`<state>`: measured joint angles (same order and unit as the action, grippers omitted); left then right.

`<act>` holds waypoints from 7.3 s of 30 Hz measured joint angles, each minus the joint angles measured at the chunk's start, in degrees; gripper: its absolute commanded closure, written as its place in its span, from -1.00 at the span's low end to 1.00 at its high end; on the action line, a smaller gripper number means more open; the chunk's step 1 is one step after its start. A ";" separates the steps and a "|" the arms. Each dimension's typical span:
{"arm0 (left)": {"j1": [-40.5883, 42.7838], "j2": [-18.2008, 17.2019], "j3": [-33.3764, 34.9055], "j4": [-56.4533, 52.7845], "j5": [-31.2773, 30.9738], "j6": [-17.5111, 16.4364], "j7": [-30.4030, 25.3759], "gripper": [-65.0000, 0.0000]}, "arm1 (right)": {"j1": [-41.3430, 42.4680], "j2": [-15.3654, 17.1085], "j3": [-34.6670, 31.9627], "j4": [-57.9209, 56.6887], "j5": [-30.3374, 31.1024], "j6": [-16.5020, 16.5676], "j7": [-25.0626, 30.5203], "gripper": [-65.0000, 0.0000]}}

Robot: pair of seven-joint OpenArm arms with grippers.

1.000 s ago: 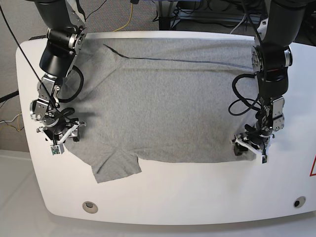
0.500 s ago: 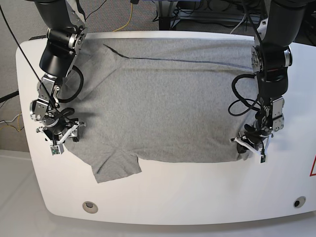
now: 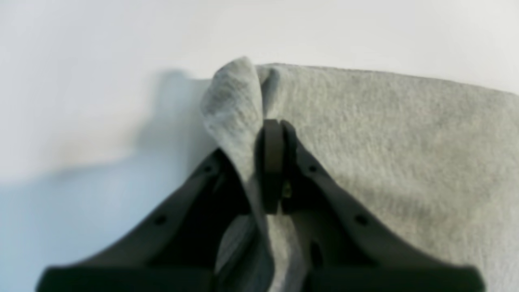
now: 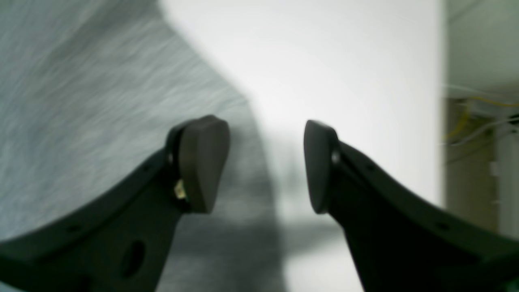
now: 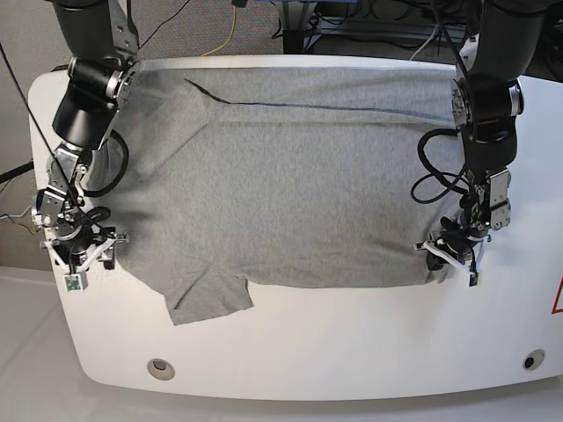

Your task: Fold the T-shirt properly

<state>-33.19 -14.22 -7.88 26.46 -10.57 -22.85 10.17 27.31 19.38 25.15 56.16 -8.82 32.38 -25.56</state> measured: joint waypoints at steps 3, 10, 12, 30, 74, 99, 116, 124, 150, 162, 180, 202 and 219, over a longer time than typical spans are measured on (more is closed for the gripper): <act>-0.04 -0.07 0.00 0.00 0.07 -0.13 0.37 0.92 | 1.46 0.87 -0.09 -1.73 0.22 0.02 0.52 -0.18; 0.04 -0.07 0.00 0.07 0.02 -0.13 0.07 0.92 | 5.25 1.01 -0.39 -10.49 0.04 0.33 -0.13 -0.86; 0.07 -0.11 0.00 0.07 0.02 -0.15 0.07 0.92 | 5.70 0.76 -0.39 -11.93 0.07 0.63 -0.15 -0.88; 0.07 -0.11 0.02 0.07 0.02 -0.13 0.07 0.92 | 10.86 0.31 -0.46 -21.38 0.07 0.44 7.52 -0.80; 1.27 -0.13 0.00 0.44 -0.79 -0.17 -1.20 0.92 | 7.37 1.01 -0.22 -30.45 -2.19 0.13 21.84 -0.81; 1.97 -0.22 0.00 0.66 -0.87 -0.42 -2.10 0.92 | 5.01 -0.90 0.04 -29.77 -1.33 -0.35 24.28 -0.81; 1.97 -0.24 0.00 0.66 -0.87 -0.39 -2.08 0.92 | 5.18 -2.93 0.04 -29.20 -1.18 -0.66 23.02 -0.80; 1.97 -0.24 0.00 0.66 -0.87 -0.39 -2.08 0.92 | 4.98 -3.67 0.04 -28.89 -1.03 -0.66 22.95 -0.79; 1.92 -0.20 0.02 0.66 -0.87 -0.39 -1.95 0.92 | 4.50 -3.82 0.04 -28.85 -0.20 -0.55 22.47 0.74; 1.95 -0.15 0.02 0.66 -0.87 -0.37 -1.95 0.92 | 4.61 -4.13 -0.02 -28.92 0.24 0.24 20.81 1.00; 2.73 -0.26 0.02 6.62 -0.15 -0.26 6.62 0.92 | 5.51 -3.26 -0.26 -28.98 0.07 0.79 18.16 1.00; 6.08 0.35 0.02 20.52 0.68 0.26 18.80 0.92 | 3.54 -3.89 -0.44 -15.15 -1.68 0.98 1.55 1.00; 6.38 0.42 0.07 20.52 0.48 0.07 21.88 0.92 | 1.40 -4.94 -0.50 -3.54 -1.92 0.87 -6.54 1.00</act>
<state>-26.81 -13.80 -7.81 46.98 -10.09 -22.79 32.05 28.71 14.44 24.64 52.62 -10.74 33.26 -32.10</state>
